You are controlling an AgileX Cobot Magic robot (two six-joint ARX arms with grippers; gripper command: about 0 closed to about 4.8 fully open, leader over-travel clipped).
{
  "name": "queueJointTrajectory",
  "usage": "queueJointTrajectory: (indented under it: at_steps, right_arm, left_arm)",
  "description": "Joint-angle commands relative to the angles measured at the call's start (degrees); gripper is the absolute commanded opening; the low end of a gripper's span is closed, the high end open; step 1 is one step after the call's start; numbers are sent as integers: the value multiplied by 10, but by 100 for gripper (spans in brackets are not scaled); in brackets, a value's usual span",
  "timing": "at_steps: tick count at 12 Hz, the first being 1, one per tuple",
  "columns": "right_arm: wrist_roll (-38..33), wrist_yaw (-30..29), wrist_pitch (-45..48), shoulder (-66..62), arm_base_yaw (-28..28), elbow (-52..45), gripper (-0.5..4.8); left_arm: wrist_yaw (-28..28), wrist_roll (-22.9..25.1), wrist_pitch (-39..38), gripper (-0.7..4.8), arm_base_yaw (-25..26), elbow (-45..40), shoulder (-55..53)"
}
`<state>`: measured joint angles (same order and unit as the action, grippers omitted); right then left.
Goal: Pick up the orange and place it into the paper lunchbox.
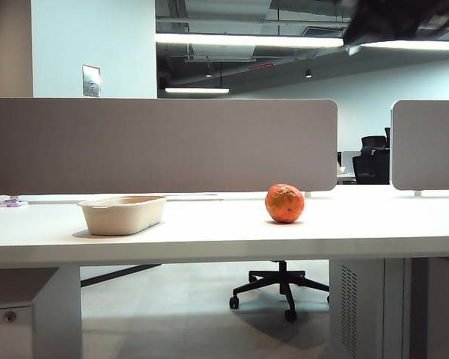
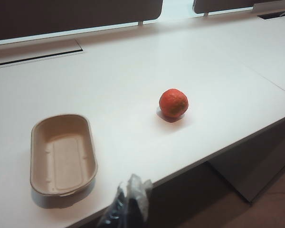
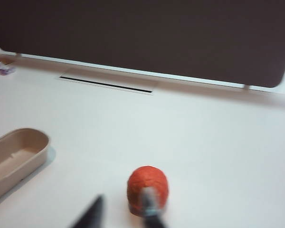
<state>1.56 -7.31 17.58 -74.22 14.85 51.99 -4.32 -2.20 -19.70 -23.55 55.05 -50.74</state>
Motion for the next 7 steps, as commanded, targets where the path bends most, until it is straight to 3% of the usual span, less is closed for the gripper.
queueJointTrajectory:
  at_steps: [1,5,6,7]
  right_arm:
    - [-17,-57,102,-244,0,132,479]
    - [-16,-48,121,-432,0,308,479]
    - [-16,-28,123,-563,0,425,479]
    - [-16,-16,112,-595,0,431,479]
  left_arm:
    - [4,0,2,-6,0,3,1]
    - [4,0,2,-6,0,3,1]
    - [4,0,1,-6,0,3,-1]
    - [4,0,1,-6,0,3,-1]
